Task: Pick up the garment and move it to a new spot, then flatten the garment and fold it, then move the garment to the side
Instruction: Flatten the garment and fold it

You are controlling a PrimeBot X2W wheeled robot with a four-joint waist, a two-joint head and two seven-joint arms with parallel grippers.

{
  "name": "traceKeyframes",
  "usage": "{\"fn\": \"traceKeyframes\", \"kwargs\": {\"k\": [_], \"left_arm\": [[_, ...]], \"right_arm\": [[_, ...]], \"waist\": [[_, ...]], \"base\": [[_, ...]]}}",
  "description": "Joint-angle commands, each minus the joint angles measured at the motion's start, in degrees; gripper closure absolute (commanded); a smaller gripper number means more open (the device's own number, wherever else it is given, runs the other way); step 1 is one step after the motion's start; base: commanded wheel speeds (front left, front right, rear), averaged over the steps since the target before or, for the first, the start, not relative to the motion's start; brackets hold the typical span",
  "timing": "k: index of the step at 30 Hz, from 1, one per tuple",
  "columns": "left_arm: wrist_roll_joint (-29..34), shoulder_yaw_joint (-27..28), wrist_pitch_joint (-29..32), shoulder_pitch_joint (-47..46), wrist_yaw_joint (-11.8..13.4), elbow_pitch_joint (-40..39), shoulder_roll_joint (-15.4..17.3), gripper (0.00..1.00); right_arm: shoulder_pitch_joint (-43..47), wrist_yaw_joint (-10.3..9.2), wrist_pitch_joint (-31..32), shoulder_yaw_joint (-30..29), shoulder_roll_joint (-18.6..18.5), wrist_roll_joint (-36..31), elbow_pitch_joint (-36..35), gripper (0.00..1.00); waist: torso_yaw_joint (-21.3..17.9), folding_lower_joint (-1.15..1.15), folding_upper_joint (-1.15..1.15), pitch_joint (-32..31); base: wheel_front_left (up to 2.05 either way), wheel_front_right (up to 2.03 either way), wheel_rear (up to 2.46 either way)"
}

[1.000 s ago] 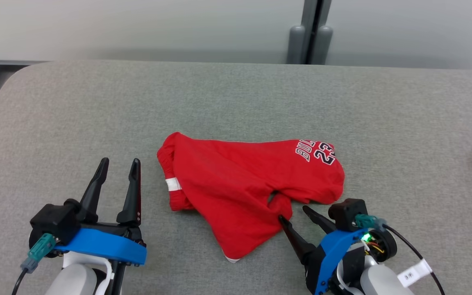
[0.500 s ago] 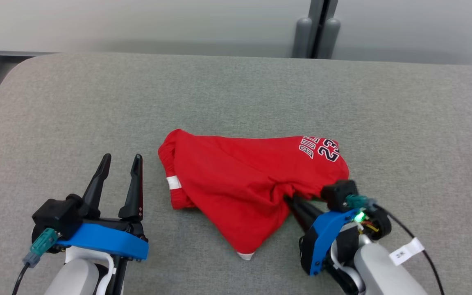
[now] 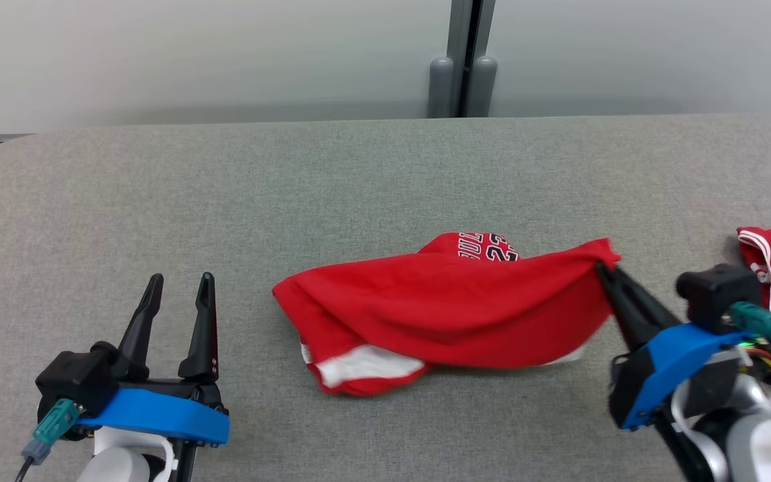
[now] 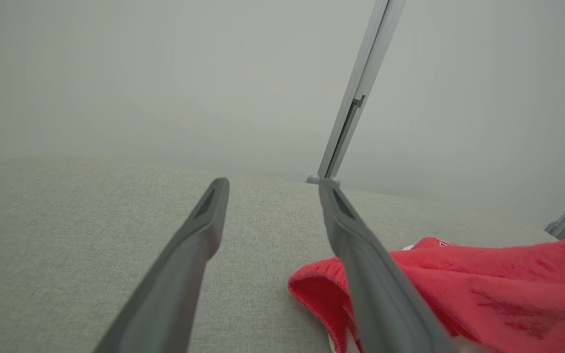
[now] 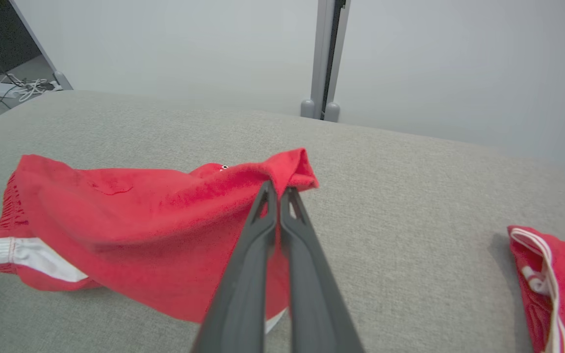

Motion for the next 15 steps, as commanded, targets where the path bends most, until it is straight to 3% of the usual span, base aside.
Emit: {"fn": "traceKeyframes", "kwargs": {"k": [1, 4, 7, 11, 15], "left_arm": [[0.28, 0.09, -0.23, 0.21, -0.08, -0.38, 0.10, 0.00], [0.66, -0.16, -0.23, 0.27, -0.25, -0.75, -0.02, 0.00], [0.92, -0.58, -0.21, -0.41, -0.43, -1.22, -0.20, 0.00], [1.20, -1.51, 0.19, -1.71, -0.81, -1.38, -0.45, 0.00], [1.49, -2.06, 0.36, -2.85, -1.04, -1.16, -0.59, 0.00]], "right_arm": [[0.83, 0.04, 0.96, -0.89, -0.01, -0.69, -1.36, 1.00], [1.67, 0.04, 4.41, -3.74, 0.31, -1.23, -4.76, 1.00], [1.04, 0.04, 7.31, -6.13, 0.53, -0.97, -3.86, 1.00], [-2.38, 0.04, 8.47, -8.71, 0.74, -0.91, 2.63, 1.00], [-7.84, 0.04, 5.49, -10.67, 0.76, -0.79, 11.28, 1.00]], "waist": [[-0.14, 0.00, 0.00, -0.09], [-0.20, 0.00, 0.00, 0.14], [0.01, 0.00, 0.00, 0.84], [0.70, 0.00, 0.00, 2.42], [1.41, 0.00, 0.00, 3.84]], "base": [[0.00, 0.00, 0.00], [0.00, 0.00, 0.00], [0.00, 0.00, 0.00], [0.00, 0.00, 0.00], [0.00, 0.00, 0.00]]}}
